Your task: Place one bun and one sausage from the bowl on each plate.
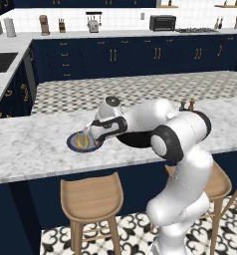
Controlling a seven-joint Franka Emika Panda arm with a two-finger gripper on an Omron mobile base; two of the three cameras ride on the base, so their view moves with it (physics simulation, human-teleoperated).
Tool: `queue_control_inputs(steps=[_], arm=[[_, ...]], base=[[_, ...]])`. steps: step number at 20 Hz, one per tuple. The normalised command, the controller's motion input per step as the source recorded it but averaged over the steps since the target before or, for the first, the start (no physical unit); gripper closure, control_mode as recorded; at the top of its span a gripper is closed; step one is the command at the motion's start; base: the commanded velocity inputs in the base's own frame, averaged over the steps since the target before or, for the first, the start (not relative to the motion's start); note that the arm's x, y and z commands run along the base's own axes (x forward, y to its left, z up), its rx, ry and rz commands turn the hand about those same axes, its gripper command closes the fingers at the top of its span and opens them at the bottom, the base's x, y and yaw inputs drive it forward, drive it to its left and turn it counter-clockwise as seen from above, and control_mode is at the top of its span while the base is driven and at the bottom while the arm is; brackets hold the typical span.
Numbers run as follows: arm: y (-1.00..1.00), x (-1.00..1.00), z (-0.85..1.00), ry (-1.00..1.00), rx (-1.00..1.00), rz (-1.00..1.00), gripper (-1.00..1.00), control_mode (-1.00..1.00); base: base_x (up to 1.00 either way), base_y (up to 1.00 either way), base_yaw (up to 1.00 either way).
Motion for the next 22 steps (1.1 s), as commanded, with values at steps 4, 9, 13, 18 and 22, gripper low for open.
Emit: queue_control_inputs(steps=[4, 9, 13, 18, 22], arm=[[-0.88, -1.0, 0.92, -0.23, 0.1, 0.0, -1.0, -1.0], [-0.67, -1.0, 0.52, -0.05, 0.07, 0.0, -1.0, -1.0], [-0.16, -1.0, 0.24, 0.01, 0.0, -0.01, -1.0, -1.0], [0.0, -1.0, 0.04, 0.14, 0.0, -0.02, -1.0, -1.0], [0.24, -1.0, 0.0, 0.21, -0.01, -0.01, -1.0, -1.0]], base=[[0.0, 0.0, 0.0], [0.0, 0.0, 0.0], [0.0, 0.0, 0.0], [0.0, 0.0, 0.0], [0.0, 0.0, 0.0]])
